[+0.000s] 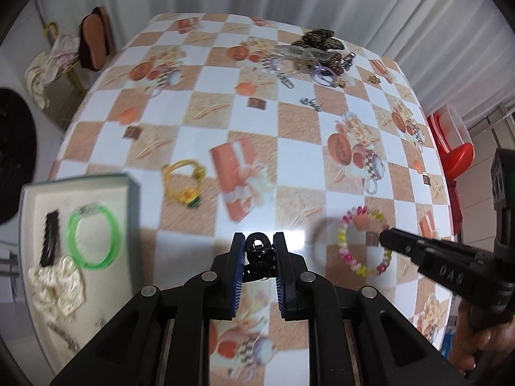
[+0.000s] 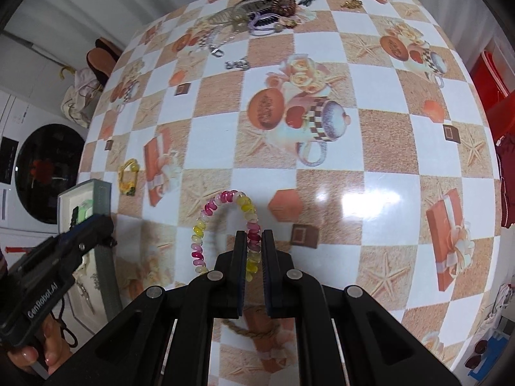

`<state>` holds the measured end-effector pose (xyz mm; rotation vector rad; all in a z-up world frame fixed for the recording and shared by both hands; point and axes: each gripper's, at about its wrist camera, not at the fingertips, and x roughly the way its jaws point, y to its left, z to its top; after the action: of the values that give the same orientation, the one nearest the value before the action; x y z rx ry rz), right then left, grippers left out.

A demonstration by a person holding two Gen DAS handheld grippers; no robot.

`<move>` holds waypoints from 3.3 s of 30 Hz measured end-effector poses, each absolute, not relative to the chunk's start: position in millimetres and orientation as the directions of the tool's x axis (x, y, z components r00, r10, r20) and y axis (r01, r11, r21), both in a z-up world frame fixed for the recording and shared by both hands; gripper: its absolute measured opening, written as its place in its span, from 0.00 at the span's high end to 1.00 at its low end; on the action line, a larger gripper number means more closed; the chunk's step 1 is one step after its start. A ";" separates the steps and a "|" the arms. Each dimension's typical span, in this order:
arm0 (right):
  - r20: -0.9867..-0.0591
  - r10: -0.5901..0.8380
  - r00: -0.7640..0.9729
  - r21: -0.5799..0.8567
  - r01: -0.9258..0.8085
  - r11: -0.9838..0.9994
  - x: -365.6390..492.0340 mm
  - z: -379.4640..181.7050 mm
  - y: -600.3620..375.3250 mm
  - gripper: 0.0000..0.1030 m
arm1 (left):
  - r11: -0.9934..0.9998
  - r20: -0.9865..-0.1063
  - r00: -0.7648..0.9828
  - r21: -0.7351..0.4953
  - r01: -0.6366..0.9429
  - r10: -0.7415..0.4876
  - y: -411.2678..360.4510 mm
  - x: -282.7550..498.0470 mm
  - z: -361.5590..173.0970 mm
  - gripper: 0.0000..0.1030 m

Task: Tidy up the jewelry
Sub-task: 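Carry the claw clip and beaded bracelet into the tray and release both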

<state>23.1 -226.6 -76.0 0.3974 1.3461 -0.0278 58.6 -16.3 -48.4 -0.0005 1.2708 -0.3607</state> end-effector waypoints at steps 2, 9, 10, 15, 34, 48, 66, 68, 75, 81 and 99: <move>-0.949 0.209 0.238 0.264 0.231 0.936 22.4 -69.5 -218.4 0.91 | 0.947 -0.932 0.249 -0.199 0.252 -0.262 -7.9 52.4 -46.1 0.78; -0.943 0.226 0.244 0.272 0.175 0.946 23.9 -52.4 -186.7 0.91 | 0.961 -0.935 0.255 -0.203 0.186 -0.247 32.9 30.2 -41.7 0.78; -0.942 0.229 0.244 0.274 0.166 0.947 24.6 -50.6 -181.4 0.91 | 0.963 -0.935 0.257 -0.203 0.176 -0.244 39.8 27.4 -41.0 0.78; -0.937 0.249 0.244 0.284 0.119 0.952 27.6 -43.3 -153.7 0.91 | 0.974 -0.936 0.272 -0.198 0.111 -0.221 73.2 14.4 -39.2 0.78; -0.930 0.317 0.187 0.302 -0.101 0.948 41.1 -35.7 -26.8 0.91 | 0.978 -0.945 0.288 -0.189 -0.090 -0.156 175.6 -20.7 -49.6 0.78; -0.940 0.320 0.120 0.298 -0.173 0.939 44.3 -52.9 27.5 0.91 | 0.974 -0.959 0.250 -0.174 -0.143 -0.135 203.3 -30.4 -75.9 0.78; -0.958 0.281 0.052 0.263 -0.225 0.938 58.8 -85.9 56.2 0.91 | 0.980 -0.974 0.204 -0.128 -0.150 -0.096 196.7 -25.9 -105.5 0.78; -0.961 0.274 0.045 0.256 -0.232 0.938 59.8 -90.0 59.4 0.91 | 0.982 -0.977 0.196 -0.119 -0.148 -0.089 195.1 -25.7 -109.2 0.78; -0.971 0.239 0.013 0.229 -0.245 0.942 61.8 -110.1 67.9 0.91 | 0.987 -0.984 0.170 -0.076 -0.138 -0.052 191.4 -27.2 -121.4 0.78; -0.974 0.226 -0.014 0.223 -0.236 0.946 63.4 -124.3 70.0 0.90 | 0.990 -0.989 0.143 -0.044 -0.137 -0.024 189.0 -26.8 -128.8 0.78; -0.947 0.315 0.058 0.299 -0.186 0.936 69.6 -83.2 50.0 0.46 | 0.993 -0.989 0.149 0.000 -0.121 0.018 182.2 -19.6 -114.0 0.77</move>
<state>69.6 50.0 -83.2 0.1070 1.4650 0.3803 -19.6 182.2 -114.0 -0.0860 1.4186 0.0999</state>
